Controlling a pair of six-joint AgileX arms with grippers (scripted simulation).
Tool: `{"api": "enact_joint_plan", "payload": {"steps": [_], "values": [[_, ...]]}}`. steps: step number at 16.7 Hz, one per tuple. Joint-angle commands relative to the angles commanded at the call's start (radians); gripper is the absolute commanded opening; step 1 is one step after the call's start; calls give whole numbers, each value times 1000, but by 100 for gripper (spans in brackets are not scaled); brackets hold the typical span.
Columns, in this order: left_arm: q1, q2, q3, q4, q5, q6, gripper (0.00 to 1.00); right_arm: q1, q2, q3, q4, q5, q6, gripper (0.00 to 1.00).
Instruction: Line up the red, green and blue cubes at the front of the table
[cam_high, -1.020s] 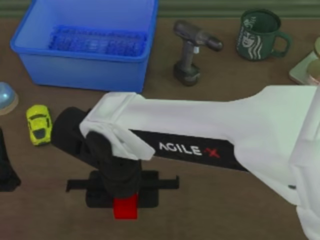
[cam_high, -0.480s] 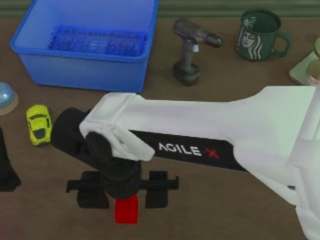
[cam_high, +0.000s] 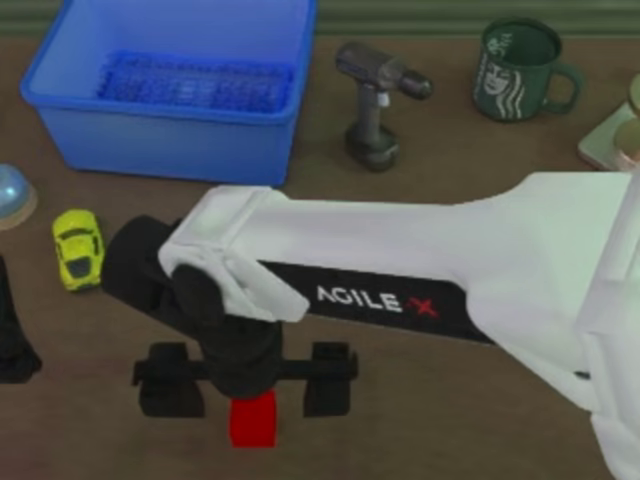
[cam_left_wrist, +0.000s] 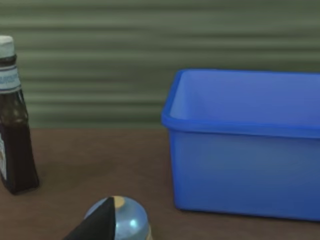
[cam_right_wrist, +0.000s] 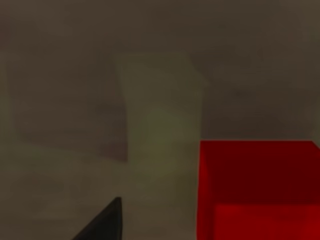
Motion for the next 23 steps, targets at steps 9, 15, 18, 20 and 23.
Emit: {"api": "enact_joint_plan", "payload": {"steps": [9, 15, 18, 20, 23], "values": [[0, 0, 0, 0, 0, 0, 100, 10, -40, 179, -225, 0, 4, 100], [0, 0, 0, 0, 0, 0, 100, 5, -45, 197, -244, 0, 3, 100], [-9, 48, 48, -27, -3, -10, 100, -21, -105, 146, -213, 19, -32, 100], [-26, 126, 122, -72, -5, -24, 100, -62, -197, 72, -167, 44, -81, 100], [-66, 307, 279, -176, -6, -49, 100, -154, -415, -98, -61, 86, -185, 100]]}}
